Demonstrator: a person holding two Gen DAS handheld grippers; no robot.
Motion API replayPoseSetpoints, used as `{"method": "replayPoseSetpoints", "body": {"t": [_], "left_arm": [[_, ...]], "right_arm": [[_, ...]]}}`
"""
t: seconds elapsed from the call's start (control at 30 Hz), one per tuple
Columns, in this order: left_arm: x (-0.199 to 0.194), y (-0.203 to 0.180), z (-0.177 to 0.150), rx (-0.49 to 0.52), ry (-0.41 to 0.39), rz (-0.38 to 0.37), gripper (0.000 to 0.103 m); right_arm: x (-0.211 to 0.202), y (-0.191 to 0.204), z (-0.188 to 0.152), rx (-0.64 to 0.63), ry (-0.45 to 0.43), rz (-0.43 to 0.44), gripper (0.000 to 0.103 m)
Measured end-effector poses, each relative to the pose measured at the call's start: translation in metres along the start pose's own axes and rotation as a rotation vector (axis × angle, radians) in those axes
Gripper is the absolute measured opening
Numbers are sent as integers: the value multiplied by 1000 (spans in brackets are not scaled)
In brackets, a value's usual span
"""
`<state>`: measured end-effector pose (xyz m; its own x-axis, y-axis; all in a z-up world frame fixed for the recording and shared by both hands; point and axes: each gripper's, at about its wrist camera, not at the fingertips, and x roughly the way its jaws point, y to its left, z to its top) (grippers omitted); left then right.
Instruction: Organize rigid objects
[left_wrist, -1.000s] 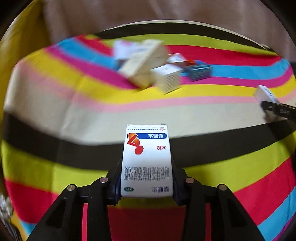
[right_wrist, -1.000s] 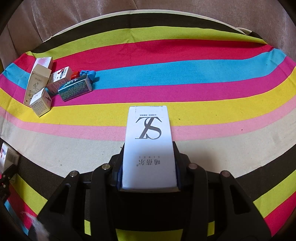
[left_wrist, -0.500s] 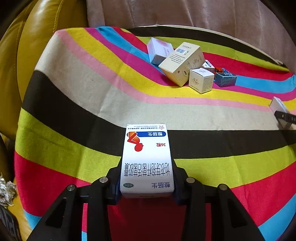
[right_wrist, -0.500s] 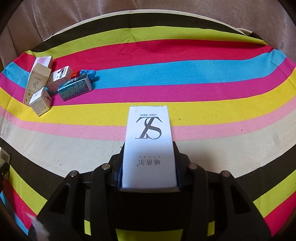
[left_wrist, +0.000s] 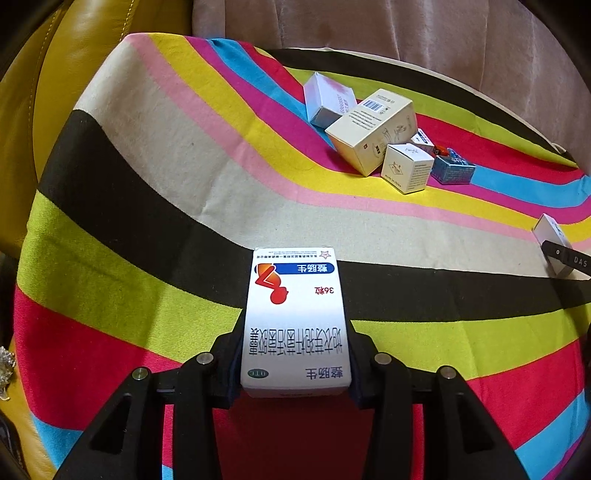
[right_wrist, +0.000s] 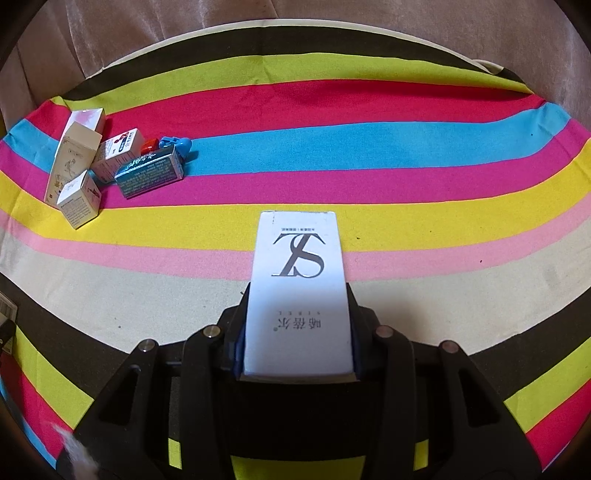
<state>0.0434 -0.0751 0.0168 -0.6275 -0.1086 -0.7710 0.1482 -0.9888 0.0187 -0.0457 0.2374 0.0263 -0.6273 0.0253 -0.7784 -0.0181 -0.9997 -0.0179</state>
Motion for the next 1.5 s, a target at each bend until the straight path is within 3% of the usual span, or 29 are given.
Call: {"method": "replayPoseSetpoints", "body": {"t": [0.1,0.2,0.33,0.57,0.8,1.03,1.13,1.5], "left_arm": [[0,1,1,-3,1,-4,45],[0,0,0,-4,1,-4,45],[0,2,1,-13,2,-5,44],[1,5,2,-25,2,14,44],[1,7,2,-33,1,-1,42],[-6,2,-2,-1,-5,-32,42],[-20,6,-9,-25,-11,-58,42],[-77,-1,-60,35,-7,-19,42]], "right_arm": [[-4,7,-2,-3,19,-6,45],[-19,31,-11,-6,37,42,45],[-49,86,-29,-65,32,123,45],[-90,170,-79,-206,21,164,45],[-122,165,-121,-201,39,182,45],[-147,139,-129,-139,23,170,45],[-152,131,-130,-121,16,160,45],[-146,112,-138,-55,37,181,45]]}}
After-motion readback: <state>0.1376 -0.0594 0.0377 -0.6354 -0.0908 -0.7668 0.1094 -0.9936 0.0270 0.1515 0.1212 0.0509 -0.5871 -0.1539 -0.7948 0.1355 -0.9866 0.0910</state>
